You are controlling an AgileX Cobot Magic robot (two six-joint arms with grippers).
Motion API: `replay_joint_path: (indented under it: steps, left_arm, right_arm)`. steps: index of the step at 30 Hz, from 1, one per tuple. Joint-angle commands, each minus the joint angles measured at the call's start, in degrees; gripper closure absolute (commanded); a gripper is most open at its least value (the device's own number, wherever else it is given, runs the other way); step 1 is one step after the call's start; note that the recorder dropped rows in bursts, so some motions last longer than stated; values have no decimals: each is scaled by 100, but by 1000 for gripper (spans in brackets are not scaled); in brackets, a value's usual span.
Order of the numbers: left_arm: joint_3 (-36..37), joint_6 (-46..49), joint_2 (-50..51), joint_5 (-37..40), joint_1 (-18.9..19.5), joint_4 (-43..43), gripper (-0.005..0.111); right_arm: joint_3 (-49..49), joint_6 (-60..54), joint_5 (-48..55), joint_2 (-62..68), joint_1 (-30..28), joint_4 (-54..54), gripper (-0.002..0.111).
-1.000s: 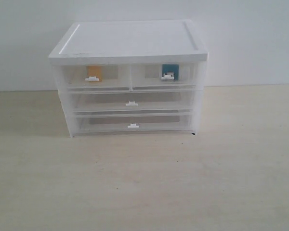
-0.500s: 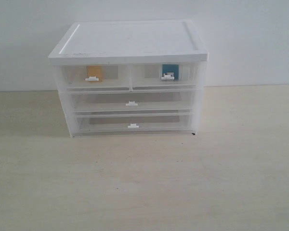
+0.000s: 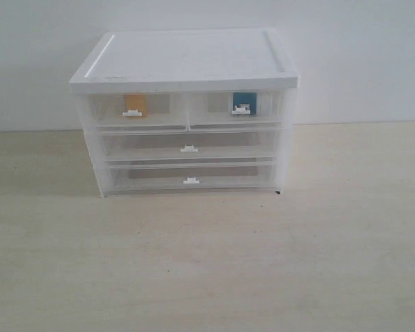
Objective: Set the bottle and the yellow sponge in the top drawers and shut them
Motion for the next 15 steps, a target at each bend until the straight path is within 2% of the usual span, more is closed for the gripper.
replay_joint_path:
  steps: [1, 9, 15]
  left_arm:
    - [253, -4, -338, 4, 237, -136, 102]
    - [756, 6, -639, -153, 564, -532, 102]
    - [1100, 6, -639, -473, 574, -585, 102]
  right_arm:
    - [23, 0, -44, -36, 5, 0, 108]
    - [23, 0, -38, -36, 5, 0, 108]
    - [23, 0, -38, -36, 5, 0, 108]
